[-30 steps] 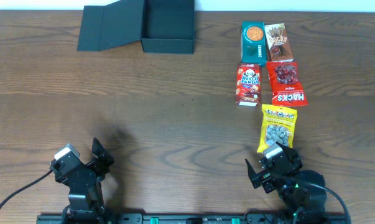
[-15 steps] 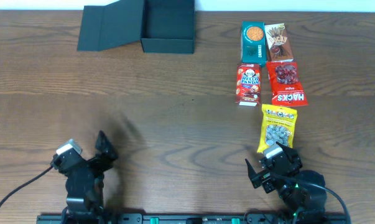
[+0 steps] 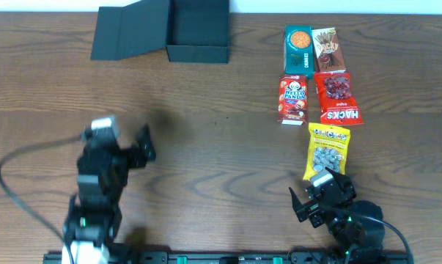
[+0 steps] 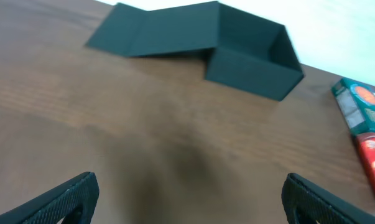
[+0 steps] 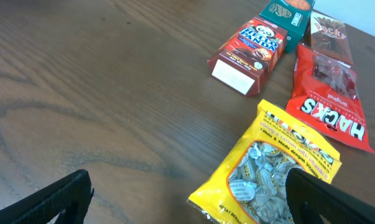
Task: Pack container
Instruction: 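Reach the left gripper forward to the black box's lid edge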
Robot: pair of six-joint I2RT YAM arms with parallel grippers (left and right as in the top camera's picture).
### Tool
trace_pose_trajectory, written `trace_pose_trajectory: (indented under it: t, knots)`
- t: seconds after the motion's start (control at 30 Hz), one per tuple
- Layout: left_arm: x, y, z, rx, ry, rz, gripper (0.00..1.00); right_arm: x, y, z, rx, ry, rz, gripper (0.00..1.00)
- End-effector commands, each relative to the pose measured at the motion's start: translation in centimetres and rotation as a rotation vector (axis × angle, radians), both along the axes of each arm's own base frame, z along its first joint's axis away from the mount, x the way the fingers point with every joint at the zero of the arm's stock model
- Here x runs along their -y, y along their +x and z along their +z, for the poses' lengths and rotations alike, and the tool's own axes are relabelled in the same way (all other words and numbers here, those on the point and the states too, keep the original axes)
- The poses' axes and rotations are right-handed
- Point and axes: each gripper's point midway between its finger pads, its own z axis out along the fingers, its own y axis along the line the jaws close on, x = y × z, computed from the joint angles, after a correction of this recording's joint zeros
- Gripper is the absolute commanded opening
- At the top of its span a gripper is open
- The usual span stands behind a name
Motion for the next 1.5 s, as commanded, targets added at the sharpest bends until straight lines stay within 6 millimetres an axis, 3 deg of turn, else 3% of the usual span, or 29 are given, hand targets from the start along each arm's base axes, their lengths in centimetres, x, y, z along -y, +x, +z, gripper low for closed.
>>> trace_pose_trajectory:
  t: [0.0, 0.27, 0.47, 0.67, 0.73, 0.87, 1.13, 1.23, 1.37, 1.47]
  knots:
    - [2.0, 3.2, 2.4, -0.027, -0.002, -0.112, 0.95, 0.2, 0.0, -0.3, 0.002, -0.014, -0.003, 0.99]
    - [5.9, 13.8, 3.6, -0.212, -0.016, -0.221, 0.95, 0.2, 0.0, -0.3, 0.002, -0.014, -0.003, 0.99]
    - [10.3, 21.5, 2.6, -0.291, -0.002, -0.272, 0.95, 0.2, 0.0, -0.3, 0.002, -0.014, -0.003, 0.99]
    - [14.3, 26.2, 0.4, -0.321, -0.112, -0.271, 0.95, 0.2, 0.0, -0.3, 0.002, -0.014, -0.003, 0.99]
    - [16.7, 25.9, 0.0, -0.331, -0.188, -0.384, 0.95, 0.2, 0.0, -0.3, 0.002, -0.014, -0.003, 0.99]
    - [17.9, 25.8, -0.2, -0.327, -0.224, -0.436, 0.95, 0.2, 0.0, -0.3, 0.002, -0.014, -0.003, 0.99]
    - [20.2, 25.1, -2.9, -0.383, -0.212, -0.463, 0.99, 0.2, 0.0, -0.3, 0.002, -0.014, -0.003, 0.99]
    - [19.4, 25.4, -3.7, -0.417, -0.221, -0.340, 0.95, 0.2, 0.0, -0.3, 0.002, -0.014, -0.003, 0.99]
    - [15.6, 24.9, -6.0, -0.530, -0.295, 0.024, 0.95, 0.2, 0.0, -0.3, 0.002, -0.014, -0.003, 0.99]
    - [14.2, 24.8, -6.6, -0.544, -0.315, 0.143, 0.95, 0.2, 0.0, -0.3, 0.002, -0.014, -0.003, 0.99]
